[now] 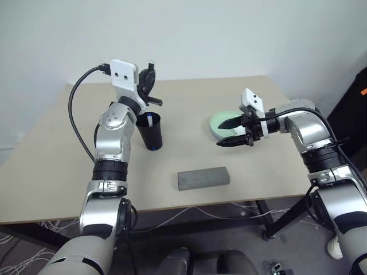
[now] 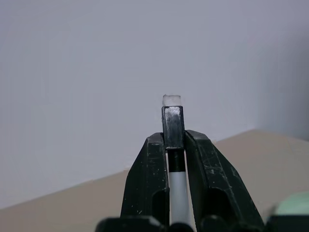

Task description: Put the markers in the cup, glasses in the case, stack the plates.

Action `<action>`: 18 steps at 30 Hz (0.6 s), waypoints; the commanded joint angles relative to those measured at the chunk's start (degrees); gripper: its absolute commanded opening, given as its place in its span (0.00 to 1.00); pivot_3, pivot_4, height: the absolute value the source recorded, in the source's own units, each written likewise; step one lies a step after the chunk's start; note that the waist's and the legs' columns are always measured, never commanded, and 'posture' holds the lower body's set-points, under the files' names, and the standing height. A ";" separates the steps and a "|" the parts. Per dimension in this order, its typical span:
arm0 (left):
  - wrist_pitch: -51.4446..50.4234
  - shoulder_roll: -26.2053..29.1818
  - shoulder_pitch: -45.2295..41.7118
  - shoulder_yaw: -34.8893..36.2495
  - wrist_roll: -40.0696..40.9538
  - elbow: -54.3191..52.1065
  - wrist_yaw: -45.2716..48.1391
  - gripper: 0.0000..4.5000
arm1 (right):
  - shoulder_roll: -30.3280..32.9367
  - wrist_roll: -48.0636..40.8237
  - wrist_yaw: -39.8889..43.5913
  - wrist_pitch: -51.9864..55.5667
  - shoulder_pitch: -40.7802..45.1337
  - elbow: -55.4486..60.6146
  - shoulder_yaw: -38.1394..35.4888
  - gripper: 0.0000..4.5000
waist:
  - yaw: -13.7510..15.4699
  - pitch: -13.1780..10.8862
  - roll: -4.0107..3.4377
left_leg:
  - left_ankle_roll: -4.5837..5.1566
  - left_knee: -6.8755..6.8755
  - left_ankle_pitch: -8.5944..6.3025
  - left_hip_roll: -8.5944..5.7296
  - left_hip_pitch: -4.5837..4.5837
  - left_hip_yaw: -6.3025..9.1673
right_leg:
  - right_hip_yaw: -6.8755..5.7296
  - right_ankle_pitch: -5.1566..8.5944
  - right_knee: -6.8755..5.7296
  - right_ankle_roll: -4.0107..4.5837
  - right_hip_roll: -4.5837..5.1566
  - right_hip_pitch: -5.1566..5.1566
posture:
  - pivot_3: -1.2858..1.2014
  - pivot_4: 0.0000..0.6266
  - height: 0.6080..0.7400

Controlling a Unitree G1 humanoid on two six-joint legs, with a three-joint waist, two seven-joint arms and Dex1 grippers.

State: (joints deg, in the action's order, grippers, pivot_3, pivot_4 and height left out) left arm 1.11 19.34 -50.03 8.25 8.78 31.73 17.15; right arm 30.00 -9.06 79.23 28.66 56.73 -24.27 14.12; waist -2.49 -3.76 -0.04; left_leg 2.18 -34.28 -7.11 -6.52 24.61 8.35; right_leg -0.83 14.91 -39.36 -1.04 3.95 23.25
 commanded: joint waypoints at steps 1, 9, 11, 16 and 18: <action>6.77 0.32 -1.70 0.82 -2.39 3.25 -3.32 0.11 | 0.19 -1.16 -0.11 0.25 1.16 2.01 -1.19 0.79 | -0.01 0.00 0.00 | 0.00 0.00 0.00 0.00 0.00 0.00 | 0.00 0.00 0.00 -0.01 0.00 0.00 | 0.52 0.00 1.00; 14.19 -0.66 -0.70 0.70 -3.49 9.50 -6.87 0.11 | 0.27 -1.33 0.17 0.46 1.22 2.26 -1.05 0.79 | -0.03 0.00 0.01 | 0.01 0.00 0.01 0.00 0.01 -0.01 | -0.06 -0.01 0.00 -0.03 -0.02 -0.01 | 0.52 0.00 1.00; 15.39 -0.93 -0.63 0.72 -3.45 10.63 -6.88 0.11 | 0.21 -1.33 0.21 0.45 1.32 2.19 -1.01 0.79 | -0.03 0.00 0.01 | 0.01 0.00 0.01 0.00 0.01 -0.01 | -0.08 -0.02 0.00 -0.03 -0.03 -0.01 | 0.52 0.00 1.00; 17.72 -1.90 0.02 0.47 -3.42 13.43 -5.99 0.11 | 0.14 -1.38 0.36 0.41 1.36 2.26 -0.97 0.79 | -0.02 0.01 0.01 | 0.03 -0.02 0.02 0.00 0.01 -0.01 | -0.11 -0.02 0.00 -0.04 -0.03 -0.02 | 0.52 0.00 1.00; 18.31 -2.20 0.15 0.33 -3.50 14.96 -5.59 0.11 | 0.08 -1.40 0.39 0.39 1.40 2.22 -0.96 0.79 | -0.04 0.01 0.01 | 0.04 -0.02 0.02 -0.01 0.00 -0.02 | -0.13 -0.03 0.00 -0.05 -0.03 -0.02 | 0.52 0.00 1.00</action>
State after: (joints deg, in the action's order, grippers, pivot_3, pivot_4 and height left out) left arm 17.69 17.10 -49.64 8.35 5.37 46.71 11.14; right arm 30.01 -9.38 79.41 29.33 56.73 -24.10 14.13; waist -2.53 -3.76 -0.03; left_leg 2.22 -34.30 -7.09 -6.53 24.61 8.32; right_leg -0.97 14.88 -39.36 -1.09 3.92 23.22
